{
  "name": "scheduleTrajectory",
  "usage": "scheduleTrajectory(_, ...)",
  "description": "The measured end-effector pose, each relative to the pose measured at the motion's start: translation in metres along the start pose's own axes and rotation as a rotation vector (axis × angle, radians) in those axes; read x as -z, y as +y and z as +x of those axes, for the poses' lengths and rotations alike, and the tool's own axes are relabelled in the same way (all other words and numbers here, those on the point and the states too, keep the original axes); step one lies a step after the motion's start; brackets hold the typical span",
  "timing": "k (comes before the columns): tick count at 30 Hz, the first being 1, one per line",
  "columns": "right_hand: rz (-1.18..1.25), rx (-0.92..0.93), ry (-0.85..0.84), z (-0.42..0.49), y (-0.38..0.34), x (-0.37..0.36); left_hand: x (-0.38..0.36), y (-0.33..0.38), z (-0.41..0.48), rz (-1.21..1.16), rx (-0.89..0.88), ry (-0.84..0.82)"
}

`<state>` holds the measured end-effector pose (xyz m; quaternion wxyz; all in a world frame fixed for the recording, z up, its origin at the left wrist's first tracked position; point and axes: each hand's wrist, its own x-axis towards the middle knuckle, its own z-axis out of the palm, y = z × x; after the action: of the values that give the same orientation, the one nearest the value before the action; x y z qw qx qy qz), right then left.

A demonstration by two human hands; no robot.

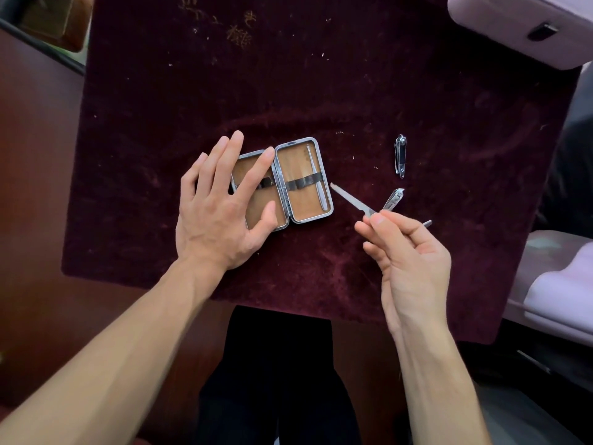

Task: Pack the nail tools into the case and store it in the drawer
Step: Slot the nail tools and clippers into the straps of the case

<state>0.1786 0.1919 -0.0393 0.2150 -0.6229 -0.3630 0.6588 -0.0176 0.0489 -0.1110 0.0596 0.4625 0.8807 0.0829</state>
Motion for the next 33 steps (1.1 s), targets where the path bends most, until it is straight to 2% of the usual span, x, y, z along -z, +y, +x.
scheduleTrajectory(5,-0.046,0.106,0.077,0.020,-0.008,0.002,0.001,0.000,0.001,-0.007,0.006,0.000)
scheduleTrajectory(8,-0.200,0.166,0.081,0.033,-0.010,-0.003,0.001,0.000,0.000,-0.013,0.004,-0.004)
scheduleTrajectory(12,-0.524,0.299,0.099,0.038,-0.008,0.004,0.001,0.000,0.000,-0.020,0.003,-0.001)
scheduleTrajectory(16,-0.646,0.394,0.164,0.033,-0.009,0.045,0.000,0.000,0.000,-0.022,0.004,-0.001)
scheduleTrajectory(20,-1.036,0.584,0.024,0.025,-0.002,0.079,0.000,0.000,0.000,-0.017,0.004,-0.002)
scheduleTrajectory(22,-1.144,0.620,-0.035,0.026,0.001,0.085,0.000,0.000,0.000,-0.020,0.004,0.001)
scheduleTrajectory(33,-1.255,0.719,-0.032,0.039,0.000,0.085,0.001,0.001,0.000,-0.021,0.009,0.004)
